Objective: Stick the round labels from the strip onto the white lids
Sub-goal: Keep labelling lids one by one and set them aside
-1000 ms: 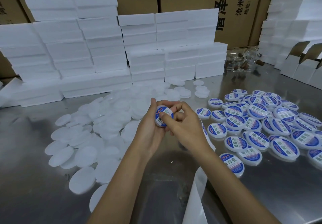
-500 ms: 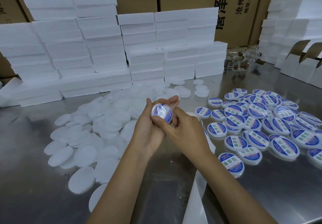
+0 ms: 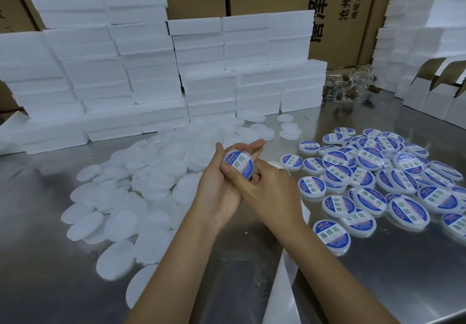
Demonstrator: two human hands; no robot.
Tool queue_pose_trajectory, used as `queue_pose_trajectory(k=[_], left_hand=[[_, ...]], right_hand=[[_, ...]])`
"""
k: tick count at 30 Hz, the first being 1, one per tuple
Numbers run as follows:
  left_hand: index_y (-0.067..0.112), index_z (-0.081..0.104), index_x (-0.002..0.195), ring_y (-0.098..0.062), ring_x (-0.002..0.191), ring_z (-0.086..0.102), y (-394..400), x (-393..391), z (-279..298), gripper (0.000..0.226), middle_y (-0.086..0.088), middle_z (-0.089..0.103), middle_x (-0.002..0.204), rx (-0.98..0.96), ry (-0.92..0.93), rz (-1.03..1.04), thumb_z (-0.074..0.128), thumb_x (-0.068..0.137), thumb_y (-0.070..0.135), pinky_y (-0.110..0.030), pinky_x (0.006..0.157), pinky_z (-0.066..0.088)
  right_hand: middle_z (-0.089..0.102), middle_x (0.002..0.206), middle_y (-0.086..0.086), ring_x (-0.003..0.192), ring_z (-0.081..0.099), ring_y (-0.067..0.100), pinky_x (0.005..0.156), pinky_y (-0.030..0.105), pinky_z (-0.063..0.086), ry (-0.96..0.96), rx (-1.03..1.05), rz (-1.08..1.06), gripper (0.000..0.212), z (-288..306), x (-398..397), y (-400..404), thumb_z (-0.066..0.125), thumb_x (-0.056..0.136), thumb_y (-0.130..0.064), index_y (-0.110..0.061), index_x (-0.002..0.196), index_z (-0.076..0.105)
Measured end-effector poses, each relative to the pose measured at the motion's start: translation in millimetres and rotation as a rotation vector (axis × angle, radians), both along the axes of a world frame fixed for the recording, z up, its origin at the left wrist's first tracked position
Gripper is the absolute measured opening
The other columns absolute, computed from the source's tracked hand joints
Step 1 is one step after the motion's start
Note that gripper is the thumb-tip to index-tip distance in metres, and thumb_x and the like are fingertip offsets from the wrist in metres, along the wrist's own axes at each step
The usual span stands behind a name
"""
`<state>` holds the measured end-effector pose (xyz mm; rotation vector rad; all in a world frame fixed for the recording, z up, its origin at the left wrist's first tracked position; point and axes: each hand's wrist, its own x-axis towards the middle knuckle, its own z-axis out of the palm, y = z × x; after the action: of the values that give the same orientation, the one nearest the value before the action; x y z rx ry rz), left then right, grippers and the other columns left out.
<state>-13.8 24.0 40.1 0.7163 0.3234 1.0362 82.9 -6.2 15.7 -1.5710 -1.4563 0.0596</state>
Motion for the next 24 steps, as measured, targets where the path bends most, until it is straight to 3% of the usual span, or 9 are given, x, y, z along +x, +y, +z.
queue_pose_trajectory(k=[6, 10, 12, 15, 17, 20, 24], left_hand=[[0.003, 0.063, 0.103, -0.019, 0.128, 0.061, -7.0, 3.9, 3.9, 0.055, -0.017, 0.065, 0.134, 0.004, -0.020, -0.046, 0.023, 0.110, 0.040, -0.033, 0.104, 0.047], [0.002, 0.064, 0.107, -0.022, 0.130, 0.058, -6.8, 5.5, 2.9, 0.056, -0.017, 0.065, 0.134, -0.005, -0.013, -0.018, 0.023, 0.110, 0.040, -0.031, 0.105, 0.047], [0.002, 0.063, 0.109, -0.022, 0.134, 0.055, -6.6, 7.0, 2.2, 0.055, -0.015, 0.064, 0.137, -0.004, -0.012, -0.015, 0.024, 0.110, 0.041, -0.032, 0.109, 0.044], [0.005, 0.063, 0.113, -0.019, 0.136, 0.051, -7.9, 9.9, 2.0, 0.054, -0.010, 0.063, 0.139, -0.004, 0.004, -0.018, 0.024, 0.109, 0.044, -0.034, 0.113, 0.040], [0.006, 0.064, 0.111, -0.017, 0.136, 0.051, -9.6, 10.4, 2.6, 0.055, -0.009, 0.064, 0.138, -0.008, -0.001, -0.036, 0.025, 0.109, 0.045, -0.032, 0.108, 0.044], [0.006, 0.065, 0.111, -0.017, 0.137, 0.052, -10.1, 10.1, 4.3, 0.056, -0.009, 0.063, 0.139, -0.021, -0.016, -0.062, 0.025, 0.109, 0.045, -0.030, 0.105, 0.046], [0.008, 0.064, 0.119, -0.014, 0.119, 0.066, -7.2, 9.9, 3.1, 0.041, -0.006, 0.070, 0.129, 0.045, 0.112, -0.007, 0.034, 0.108, 0.033, -0.026, 0.098, 0.053]], right_hand=[[0.048, 0.049, -0.002, 0.050, 0.048, 0.016, 0.052, 0.030, 0.027, 0.060, 0.041, -0.026, 0.061, -2.4, 8.3, 5.4, 0.037, 0.100, -0.059, -0.019, 0.055, 0.045], [0.059, 0.058, 0.004, 0.057, 0.055, 0.020, 0.055, 0.036, 0.041, 0.055, 0.035, 0.007, 0.059, -3.4, 9.6, 5.1, 0.034, 0.105, -0.050, -0.015, 0.061, 0.054], [0.058, 0.058, 0.001, 0.057, 0.054, 0.017, 0.055, 0.035, 0.040, 0.037, 0.002, 0.004, 0.062, -3.0, 9.1, 3.6, 0.033, 0.101, -0.059, -0.016, 0.063, 0.055], [0.047, 0.048, -0.003, 0.048, 0.046, 0.012, 0.047, 0.028, 0.026, -0.033, -0.035, -0.089, 0.071, 1.8, 6.1, 0.3, 0.031, 0.080, -0.087, -0.021, 0.056, 0.044], [0.049, 0.049, -0.003, 0.049, 0.047, 0.011, 0.047, 0.027, 0.026, -0.044, -0.025, -0.110, 0.071, 2.4, 5.3, -0.1, 0.030, 0.079, -0.088, -0.022, 0.056, 0.047], [0.056, 0.056, 0.000, 0.056, 0.053, 0.016, 0.053, 0.032, 0.037, 0.022, -0.017, -0.053, 0.063, 0.1, 7.1, 1.5, 0.035, 0.095, -0.069, -0.019, 0.063, 0.056], [0.050, 0.054, -0.003, 0.056, 0.050, 0.015, 0.054, 0.032, 0.028, 0.132, -0.029, -0.029, 0.059, 2.6, 8.9, 5.6, 0.032, 0.103, -0.053, -0.022, 0.055, 0.045]])
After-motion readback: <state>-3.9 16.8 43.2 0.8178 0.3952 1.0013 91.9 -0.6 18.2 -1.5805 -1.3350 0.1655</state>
